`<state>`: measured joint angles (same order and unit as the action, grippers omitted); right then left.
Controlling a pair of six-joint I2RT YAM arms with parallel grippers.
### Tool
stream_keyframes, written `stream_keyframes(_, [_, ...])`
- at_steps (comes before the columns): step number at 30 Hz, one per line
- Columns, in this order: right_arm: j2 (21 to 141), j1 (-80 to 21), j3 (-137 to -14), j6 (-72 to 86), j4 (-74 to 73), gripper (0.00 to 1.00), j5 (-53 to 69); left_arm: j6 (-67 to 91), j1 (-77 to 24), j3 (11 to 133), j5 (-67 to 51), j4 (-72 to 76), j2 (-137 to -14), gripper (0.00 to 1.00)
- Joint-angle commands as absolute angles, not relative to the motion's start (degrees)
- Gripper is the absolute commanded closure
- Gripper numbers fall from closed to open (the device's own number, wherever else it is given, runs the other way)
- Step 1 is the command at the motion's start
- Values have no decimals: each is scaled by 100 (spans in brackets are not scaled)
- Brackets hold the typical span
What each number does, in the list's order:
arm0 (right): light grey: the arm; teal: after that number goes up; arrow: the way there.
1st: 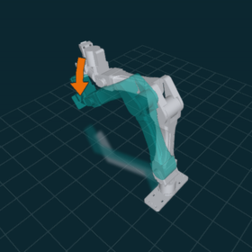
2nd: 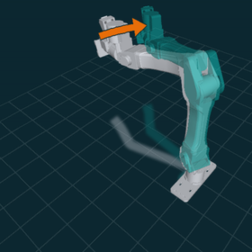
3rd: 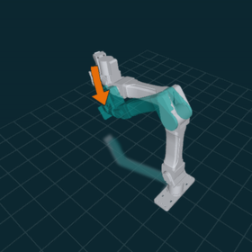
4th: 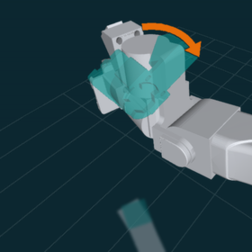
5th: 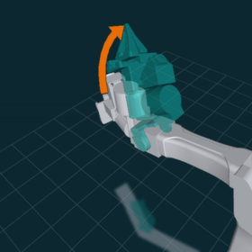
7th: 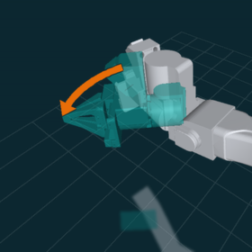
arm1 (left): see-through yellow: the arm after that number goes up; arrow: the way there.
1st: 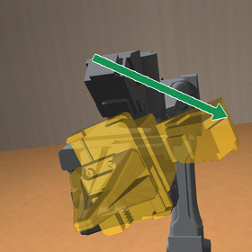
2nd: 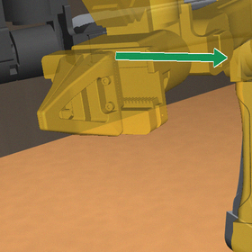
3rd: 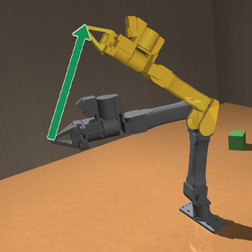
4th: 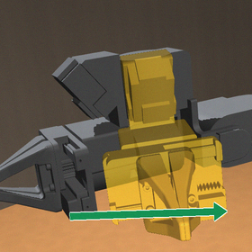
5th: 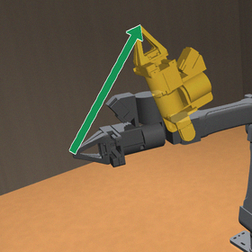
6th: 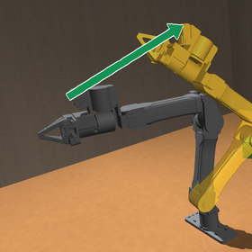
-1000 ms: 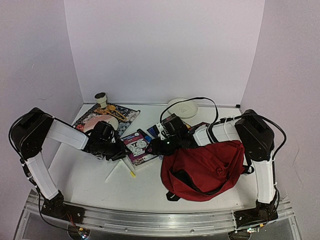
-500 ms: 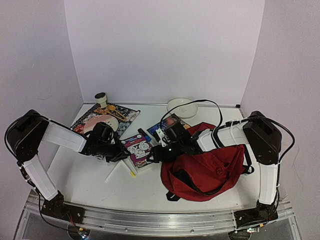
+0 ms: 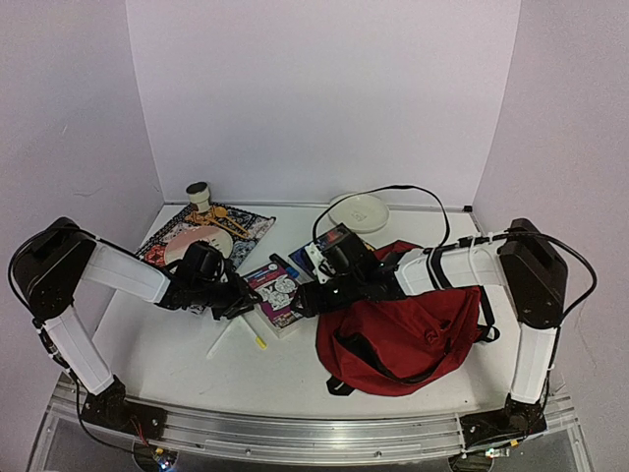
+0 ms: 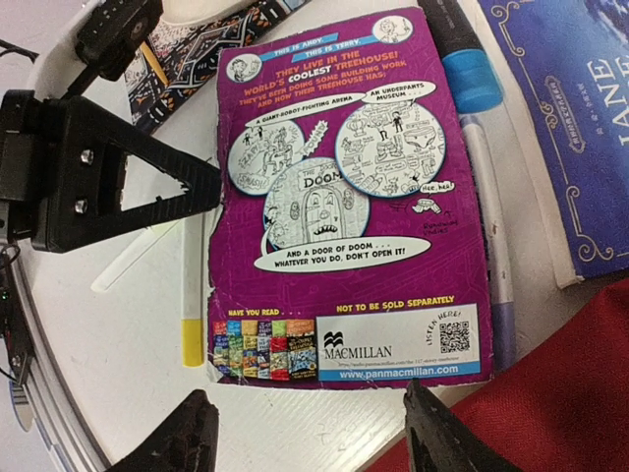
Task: Pack the student bag
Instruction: Adjust the book at the center of the board, then pick up the book at the center of the board.
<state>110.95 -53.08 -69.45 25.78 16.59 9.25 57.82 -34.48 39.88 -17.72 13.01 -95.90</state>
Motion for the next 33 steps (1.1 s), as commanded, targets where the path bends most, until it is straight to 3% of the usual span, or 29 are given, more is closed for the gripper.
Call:
stream_keyframes(1, [10842,-5336,-6969,2342,1367,33,449,6045,-3495,3807,-1526,1573,-9546,57])
stream_keyframes(8, [11245,-5166,-7344,2463,1215,32,420,6090,-3509,3791,-1436,1574,-9602,47])
stream_keyframes(25, [12191,-5115,-7775,2799,1203,26,1154,6120,-3733,4208,-1535,1616,-10260,39])
stream_keyframes(33, [11755,-5121,-7415,3174,1870,28,2157,6300,-3858,4305,-1712,1900,-10407,40])
